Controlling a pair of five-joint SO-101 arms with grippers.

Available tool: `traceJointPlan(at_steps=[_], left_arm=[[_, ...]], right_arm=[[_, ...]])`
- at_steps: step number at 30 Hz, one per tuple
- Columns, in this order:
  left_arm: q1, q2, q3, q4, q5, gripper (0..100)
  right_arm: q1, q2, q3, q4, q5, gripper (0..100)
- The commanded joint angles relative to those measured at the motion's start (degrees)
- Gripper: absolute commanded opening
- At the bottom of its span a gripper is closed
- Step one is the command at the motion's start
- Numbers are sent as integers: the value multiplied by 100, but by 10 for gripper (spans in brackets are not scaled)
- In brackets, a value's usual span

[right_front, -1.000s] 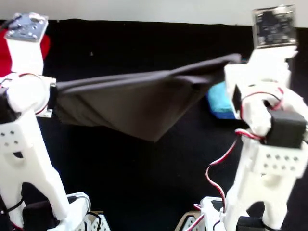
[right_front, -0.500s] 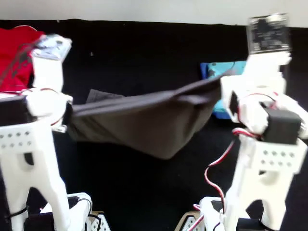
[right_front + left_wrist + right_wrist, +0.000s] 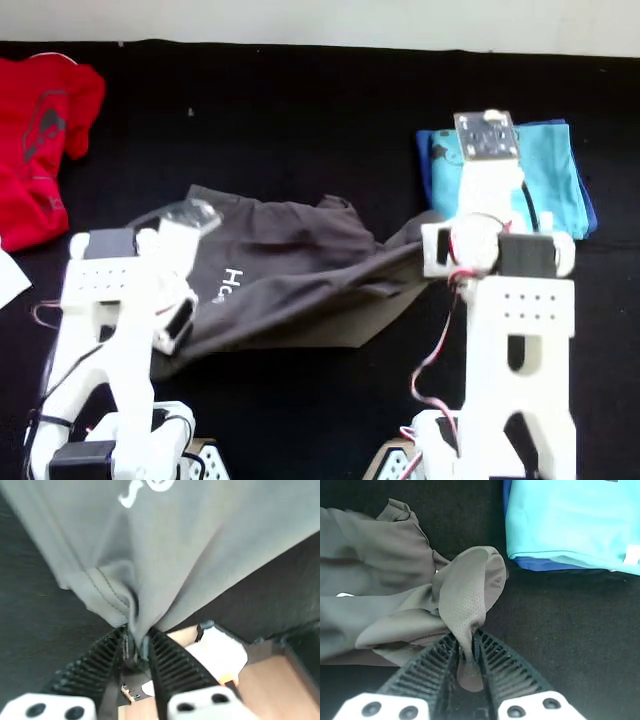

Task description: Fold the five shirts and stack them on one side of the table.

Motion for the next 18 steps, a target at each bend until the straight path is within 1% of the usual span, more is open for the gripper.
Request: traceJointPlan(at_steps=[1,4,8,10,13,15,16,18], left_arm=[[31,-119,242,-35,-431,151],[48,-171,66,26,-484,160],[66,-171,-866,782,-484,161],[66,-127,-1077,897,-492,161],[268,-110,-611,431,-633,161],[488,-110,-154,-158,-686,161],[593,-110,40,-527,-615,161],[699,-101,356,-1204,-246,163]], right_arm=[[-40,-593,488,-268,-26,5],[-40,-875,971,-426,-18,5],[-40,-1059,1473,-673,-18,5],[-40,-1086,1569,-769,-18,5],[-40,-1059,1587,-840,-18,5],[-40,-1042,1604,-875,-18,5],[-40,-1033,1622,-875,-18,5],[-48,-1033,1631,-892,-18,5]])
